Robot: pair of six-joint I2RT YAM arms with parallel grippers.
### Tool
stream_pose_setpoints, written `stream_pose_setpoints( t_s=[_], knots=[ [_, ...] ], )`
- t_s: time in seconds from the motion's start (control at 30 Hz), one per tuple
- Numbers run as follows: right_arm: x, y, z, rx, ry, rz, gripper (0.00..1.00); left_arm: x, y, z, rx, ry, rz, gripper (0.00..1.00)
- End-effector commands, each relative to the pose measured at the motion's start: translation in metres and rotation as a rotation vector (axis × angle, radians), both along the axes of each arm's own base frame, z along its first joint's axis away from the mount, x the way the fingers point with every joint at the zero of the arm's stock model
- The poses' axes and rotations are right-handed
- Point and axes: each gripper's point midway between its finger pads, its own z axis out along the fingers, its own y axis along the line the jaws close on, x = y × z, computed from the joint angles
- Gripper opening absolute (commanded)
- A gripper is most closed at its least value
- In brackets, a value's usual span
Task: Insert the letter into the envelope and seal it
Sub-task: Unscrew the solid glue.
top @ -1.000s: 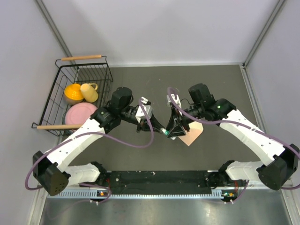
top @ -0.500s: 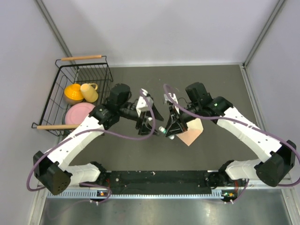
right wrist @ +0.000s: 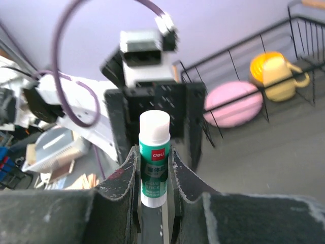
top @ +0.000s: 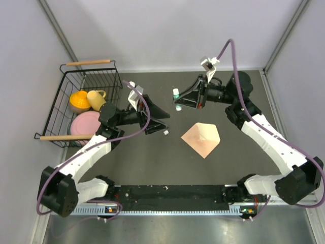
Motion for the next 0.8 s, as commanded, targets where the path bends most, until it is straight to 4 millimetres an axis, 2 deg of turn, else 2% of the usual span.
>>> stream_pose_setpoints(
  t_s=[0.0,0.07,0.1,0.23,0.37,0.47,0.5,0.63,0.77],
  knots=[
    [-0.031,0.008,0.063,0.231,-0.040,0.098,0.00,-0.011,-0.008,0.056,-0.188,-0.014,-0.063,0.73],
    [-0.042,0.010,0.065,0.248,-0.069,0.136,0.00,-0.017,-0.012,0.060,-0.205,0.014,-0.113,0.71],
    [-0.046,0.012,0.060,0.243,-0.069,0.151,0.00,-0.024,-0.012,0.069,-0.226,-0.034,-0.136,0.70],
    [-0.066,0.018,0.055,0.249,-0.086,0.220,0.00,-0.051,-0.018,0.083,-0.257,-0.099,-0.230,0.68],
    [-0.073,0.018,0.055,0.256,-0.098,0.249,0.00,-0.062,-0.017,0.093,-0.276,-0.116,-0.260,0.64],
    [-0.073,0.019,0.054,0.257,-0.101,0.255,0.00,-0.067,-0.015,0.100,-0.292,-0.136,-0.272,0.57],
    [-0.074,0.019,0.054,0.259,-0.103,0.257,0.00,-0.068,-0.015,0.100,-0.292,-0.140,-0.278,0.50],
    [-0.074,0.021,0.054,0.260,-0.102,0.255,0.00,-0.068,-0.016,0.099,-0.289,-0.133,-0.277,0.35],
    [-0.071,0.022,0.051,0.250,-0.100,0.234,0.00,-0.067,-0.016,0.100,-0.298,-0.111,-0.267,0.27]
  ],
)
